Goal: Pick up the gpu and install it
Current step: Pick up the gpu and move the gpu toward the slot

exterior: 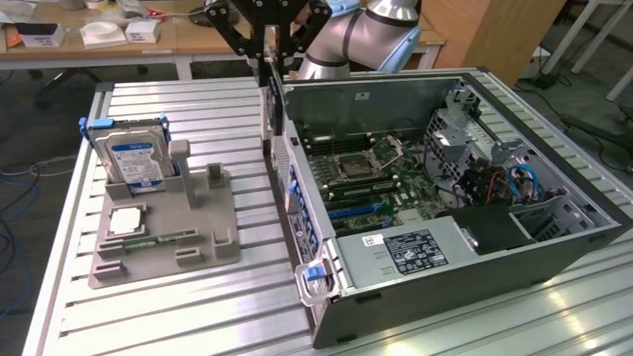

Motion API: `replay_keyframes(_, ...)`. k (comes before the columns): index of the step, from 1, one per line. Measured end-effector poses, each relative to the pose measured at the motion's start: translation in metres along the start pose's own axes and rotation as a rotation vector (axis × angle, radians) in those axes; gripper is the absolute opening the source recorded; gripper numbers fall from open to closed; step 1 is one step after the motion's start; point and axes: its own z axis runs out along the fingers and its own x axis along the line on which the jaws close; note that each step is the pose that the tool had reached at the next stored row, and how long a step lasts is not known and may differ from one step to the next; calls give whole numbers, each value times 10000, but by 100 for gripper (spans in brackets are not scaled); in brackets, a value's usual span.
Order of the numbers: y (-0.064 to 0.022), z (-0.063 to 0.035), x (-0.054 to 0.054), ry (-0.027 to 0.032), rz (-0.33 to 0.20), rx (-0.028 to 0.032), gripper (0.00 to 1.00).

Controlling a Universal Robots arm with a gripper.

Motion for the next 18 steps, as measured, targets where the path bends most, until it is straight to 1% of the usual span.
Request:
replay_keyframes(10,8,7,-365,0,2,0,26)
replay_keyframes(18,15,12,-695,0,3,0,26)
